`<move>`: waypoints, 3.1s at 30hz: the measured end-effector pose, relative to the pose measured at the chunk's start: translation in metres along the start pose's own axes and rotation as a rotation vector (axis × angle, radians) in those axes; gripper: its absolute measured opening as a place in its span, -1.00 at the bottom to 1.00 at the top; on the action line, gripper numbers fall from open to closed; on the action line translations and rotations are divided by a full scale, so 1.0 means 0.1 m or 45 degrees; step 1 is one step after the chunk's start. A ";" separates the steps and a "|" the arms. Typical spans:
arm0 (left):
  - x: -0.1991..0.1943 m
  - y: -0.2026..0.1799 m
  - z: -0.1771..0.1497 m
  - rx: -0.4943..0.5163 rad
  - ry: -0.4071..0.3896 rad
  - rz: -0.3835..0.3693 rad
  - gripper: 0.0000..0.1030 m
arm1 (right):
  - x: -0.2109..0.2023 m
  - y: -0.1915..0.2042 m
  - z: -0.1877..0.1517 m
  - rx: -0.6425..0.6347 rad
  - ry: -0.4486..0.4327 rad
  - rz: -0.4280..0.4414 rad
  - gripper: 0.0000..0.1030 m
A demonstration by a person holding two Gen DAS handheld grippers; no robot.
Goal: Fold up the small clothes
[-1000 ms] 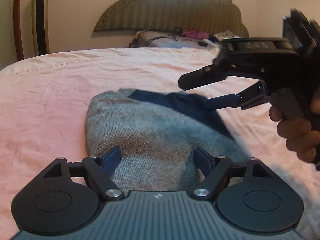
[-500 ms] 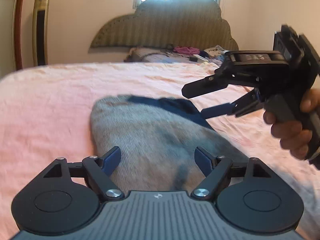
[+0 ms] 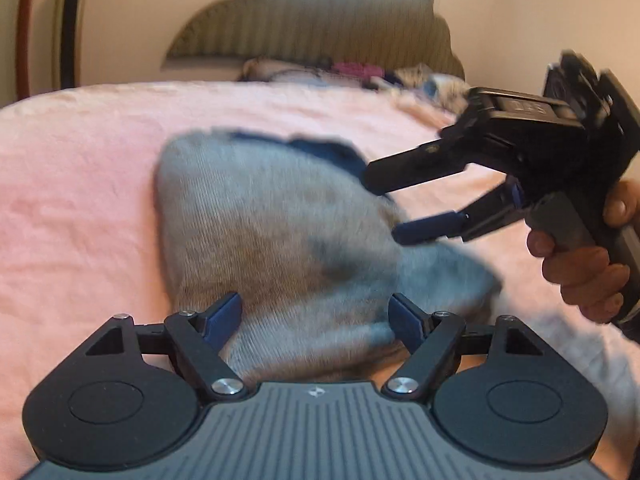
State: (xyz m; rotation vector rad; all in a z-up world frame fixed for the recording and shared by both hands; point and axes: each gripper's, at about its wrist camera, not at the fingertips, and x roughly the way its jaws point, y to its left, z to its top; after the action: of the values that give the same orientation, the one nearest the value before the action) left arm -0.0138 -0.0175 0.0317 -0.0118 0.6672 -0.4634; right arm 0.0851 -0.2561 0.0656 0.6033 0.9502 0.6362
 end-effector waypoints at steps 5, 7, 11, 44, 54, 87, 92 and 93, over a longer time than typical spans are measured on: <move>-0.22 -0.05 0.04 -0.021 -0.028 -0.026 0.57 | -0.05 -0.09 -0.05 0.088 -0.030 -0.068 0.52; -0.15 -0.02 0.00 -0.044 0.013 -0.018 0.57 | -0.14 0.11 -0.10 0.000 -0.066 -0.076 0.68; -0.11 -0.05 -0.02 -0.041 0.028 0.014 0.57 | 0.09 0.20 -0.21 -0.081 0.036 -0.081 0.80; -0.73 0.47 0.23 -0.286 0.036 0.078 -0.10 | -0.59 0.00 -0.26 -0.227 -0.050 -0.286 0.57; 0.03 -0.11 0.08 0.067 0.084 0.130 0.30 | 0.50 0.16 0.60 -0.244 -0.069 -0.364 0.53; -0.64 0.15 -0.36 -0.264 0.032 0.259 0.33 | -0.44 0.26 -0.97 -0.386 -0.165 -0.616 0.88; -0.65 0.22 -0.32 -0.385 0.033 0.199 0.38 | -0.41 0.27 -1.22 -0.334 -0.131 -0.581 0.97; -0.66 0.26 -0.30 -0.434 0.027 0.173 0.38 | -0.41 0.27 -1.21 -0.316 -0.128 -0.560 0.98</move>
State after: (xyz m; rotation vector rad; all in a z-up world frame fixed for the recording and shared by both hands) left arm -0.0663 0.0374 0.0428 -0.2819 0.7565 -0.2153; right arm -0.0443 -0.2448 0.0521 0.1915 0.8575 0.3179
